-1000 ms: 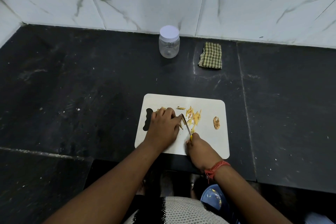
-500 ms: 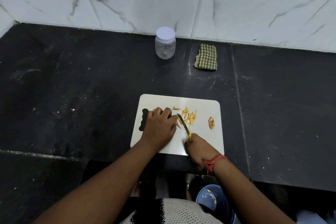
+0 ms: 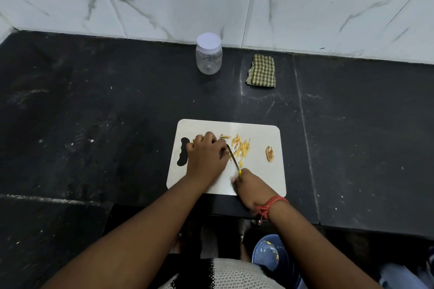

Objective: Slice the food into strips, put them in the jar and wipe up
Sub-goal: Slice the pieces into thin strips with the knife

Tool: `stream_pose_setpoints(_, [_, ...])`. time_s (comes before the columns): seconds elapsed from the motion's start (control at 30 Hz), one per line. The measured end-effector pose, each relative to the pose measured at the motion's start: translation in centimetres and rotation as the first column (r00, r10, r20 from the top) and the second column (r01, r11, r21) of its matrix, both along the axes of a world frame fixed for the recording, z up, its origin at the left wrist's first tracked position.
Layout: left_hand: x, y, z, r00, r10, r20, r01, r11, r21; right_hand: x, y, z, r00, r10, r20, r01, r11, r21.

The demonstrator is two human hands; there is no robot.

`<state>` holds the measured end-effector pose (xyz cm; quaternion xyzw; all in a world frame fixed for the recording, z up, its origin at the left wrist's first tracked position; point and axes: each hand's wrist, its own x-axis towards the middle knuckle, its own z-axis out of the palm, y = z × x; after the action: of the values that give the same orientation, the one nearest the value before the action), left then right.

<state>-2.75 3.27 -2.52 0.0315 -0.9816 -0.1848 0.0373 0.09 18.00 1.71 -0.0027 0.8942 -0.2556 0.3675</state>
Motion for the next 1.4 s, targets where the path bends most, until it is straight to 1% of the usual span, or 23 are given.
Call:
stream_pose_setpoints(0.13, [-0.7,0.7,0.5,0.991,0.103,0.09,-0.112,0.988,0.103,0.0,0.0,-0.1,1.0,-0.007,-0.002,0.007,1.0,0.002])
stream_pose_setpoints(0.23, [-0.8,1.1,0.6,0.981,0.164,0.102,-0.177,0.975,0.133,0.2,0.4,-0.1,1.0,0.003,-0.029,-0.004,0.999,-0.039])
stream_pose_setpoints(0.33, [-0.9,1.3,0.6,0.974,0.199,0.107,-0.214,0.964,0.156,0.2,0.5,0.0,0.999,-0.002,-0.041,0.0,0.999,-0.047])
stream_pose_setpoints(0.57, [-0.8,1.4,0.5,0.972,0.213,0.103,-0.226,0.963,0.144,0.6,0.5,-0.1,0.997,0.049,-0.065,-0.051,0.998,-0.022])
stream_pose_setpoints(0.8, [-0.7,1.4,0.4,0.974,0.202,0.103,-0.213,0.971,0.111,1.2,0.7,0.4,0.999,0.015,-0.036,-0.017,0.998,-0.052])
stream_pose_setpoints(0.93, [-0.7,1.4,0.4,0.974,0.205,0.095,-0.214,0.972,0.101,1.9,1.3,-0.2,0.995,0.088,-0.051,-0.09,0.996,-0.02])
stream_pose_setpoints(1.03, [-0.6,1.5,0.5,0.975,0.199,0.095,-0.209,0.972,0.106,2.8,2.0,-0.3,0.997,0.042,-0.063,-0.046,0.997,-0.064])
stream_pose_setpoints(1.17, [-0.6,1.5,0.6,0.973,0.204,0.105,-0.216,0.969,0.122,3.8,3.0,-0.5,0.993,0.067,-0.094,-0.073,0.996,-0.06])
stream_pose_setpoints(1.23, [-0.5,1.6,0.7,0.973,0.202,0.111,-0.215,0.968,0.132,3.8,3.1,0.0,0.999,-0.003,-0.039,-0.003,0.991,-0.13])
stream_pose_setpoints(1.27, [-0.5,1.5,0.7,0.974,0.198,0.113,-0.213,0.967,0.138,3.9,3.2,0.3,0.995,-0.091,0.051,0.1,0.972,-0.214])
stream_pose_setpoints(1.3, [-0.4,1.4,0.6,0.975,0.192,0.116,-0.208,0.967,0.147,4.0,3.2,0.5,0.962,-0.202,0.183,0.252,0.917,-0.308])
stream_pose_setpoints(1.33, [-0.2,1.3,0.5,0.976,0.183,0.117,-0.201,0.967,0.158,4.2,3.2,0.8,0.897,-0.283,0.338,0.404,0.837,-0.369])
stream_pose_setpoints(1.37, [-0.1,1.2,0.3,0.978,0.174,0.116,-0.192,0.967,0.17,4.4,3.2,1.0,0.833,-0.319,0.451,0.509,0.76,-0.403])
stream_pose_setpoints(1.4, [0.1,1.1,0.2,0.979,0.168,0.111,-0.186,0.966,0.182,4.5,3.1,1.2,0.806,-0.327,0.494,0.55,0.723,-0.419])
